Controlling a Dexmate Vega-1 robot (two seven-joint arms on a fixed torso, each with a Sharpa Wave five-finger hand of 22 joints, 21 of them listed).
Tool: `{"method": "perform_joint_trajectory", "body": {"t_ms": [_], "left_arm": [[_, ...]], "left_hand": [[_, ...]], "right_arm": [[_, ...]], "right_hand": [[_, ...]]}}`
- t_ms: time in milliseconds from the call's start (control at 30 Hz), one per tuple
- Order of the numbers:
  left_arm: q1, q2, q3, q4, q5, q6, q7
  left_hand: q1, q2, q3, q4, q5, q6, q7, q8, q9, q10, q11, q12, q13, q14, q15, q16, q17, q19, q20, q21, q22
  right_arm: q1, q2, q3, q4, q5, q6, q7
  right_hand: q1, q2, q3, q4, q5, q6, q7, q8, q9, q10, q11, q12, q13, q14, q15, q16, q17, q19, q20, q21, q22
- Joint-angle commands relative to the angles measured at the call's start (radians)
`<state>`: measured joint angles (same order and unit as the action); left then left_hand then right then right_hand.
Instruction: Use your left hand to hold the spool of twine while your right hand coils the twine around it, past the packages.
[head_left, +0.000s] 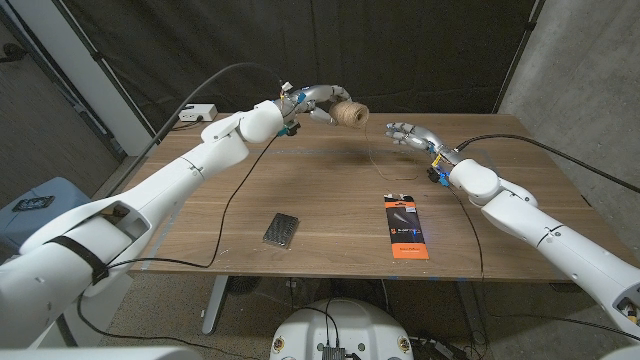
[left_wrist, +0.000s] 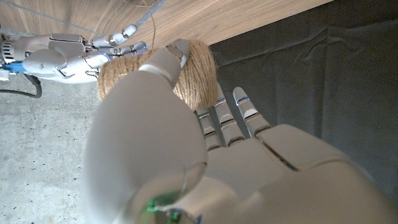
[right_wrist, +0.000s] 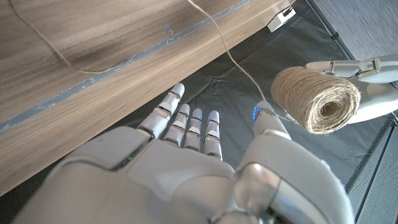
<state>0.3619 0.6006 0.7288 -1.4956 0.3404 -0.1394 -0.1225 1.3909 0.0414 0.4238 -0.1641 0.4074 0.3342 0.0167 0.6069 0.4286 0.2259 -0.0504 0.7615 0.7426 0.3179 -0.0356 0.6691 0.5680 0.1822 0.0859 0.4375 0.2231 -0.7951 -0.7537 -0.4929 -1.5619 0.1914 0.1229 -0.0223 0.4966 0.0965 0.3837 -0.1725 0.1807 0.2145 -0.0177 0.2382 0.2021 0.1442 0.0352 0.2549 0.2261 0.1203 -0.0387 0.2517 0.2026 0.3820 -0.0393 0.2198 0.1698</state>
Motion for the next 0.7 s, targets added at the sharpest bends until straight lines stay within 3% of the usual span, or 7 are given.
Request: {"method": "perform_joint_trajectory", "body": {"t_ms": [33,300,700], "left_arm": [[-0.002,-0.007,0.002,-0.007,-0.008,0.017,0.015],[-0.005,-0.010,0.005,-0.012,-0.008,0.025,0.017],[-0.005,-0.017,0.005,-0.019,-0.016,0.030,0.026]], "left_hand": [[-0.021,0.036,0.009,0.003,0.007,0.020,0.019,0.017,0.005,0.048,0.003,-0.002,0.047,0.008,-0.002,0.001,0.003,-0.004,0.001,0.008,0.000],[-0.024,0.037,0.007,0.005,0.008,0.021,0.019,0.016,0.003,0.051,0.004,-0.002,0.048,0.009,0.000,0.003,0.004,-0.003,0.001,0.009,0.000],[-0.027,0.036,0.008,0.006,0.012,0.024,0.017,0.017,0.002,0.050,0.005,-0.005,0.049,0.010,-0.002,-0.001,0.002,-0.004,0.001,0.010,0.000]], "right_arm": [[0.016,0.016,-0.015,0.012,-0.004,0.013,0.017],[0.035,0.030,-0.033,0.030,-0.020,0.032,0.032],[0.059,0.051,-0.052,0.055,-0.031,0.054,0.050]], "right_hand": [[0.015,-0.004,-0.003,-0.004,-0.004,-0.004,0.002,-0.005,0.002,0.003,0.003,0.003,0.003,0.008,0.001,0.004,0.003,0.005,-0.028,-0.002,0.006],[0.054,-0.021,0.002,-0.012,-0.003,-0.009,0.015,-0.009,0.002,0.010,0.016,0.003,0.005,0.015,0.012,0.002,0.003,0.018,-0.015,-0.002,0.006],[0.093,-0.030,0.007,-0.012,-0.001,-0.007,0.018,-0.010,0.003,0.019,0.015,0.005,0.008,0.027,0.003,0.001,0.003,0.026,-0.021,-0.003,0.005]]}}
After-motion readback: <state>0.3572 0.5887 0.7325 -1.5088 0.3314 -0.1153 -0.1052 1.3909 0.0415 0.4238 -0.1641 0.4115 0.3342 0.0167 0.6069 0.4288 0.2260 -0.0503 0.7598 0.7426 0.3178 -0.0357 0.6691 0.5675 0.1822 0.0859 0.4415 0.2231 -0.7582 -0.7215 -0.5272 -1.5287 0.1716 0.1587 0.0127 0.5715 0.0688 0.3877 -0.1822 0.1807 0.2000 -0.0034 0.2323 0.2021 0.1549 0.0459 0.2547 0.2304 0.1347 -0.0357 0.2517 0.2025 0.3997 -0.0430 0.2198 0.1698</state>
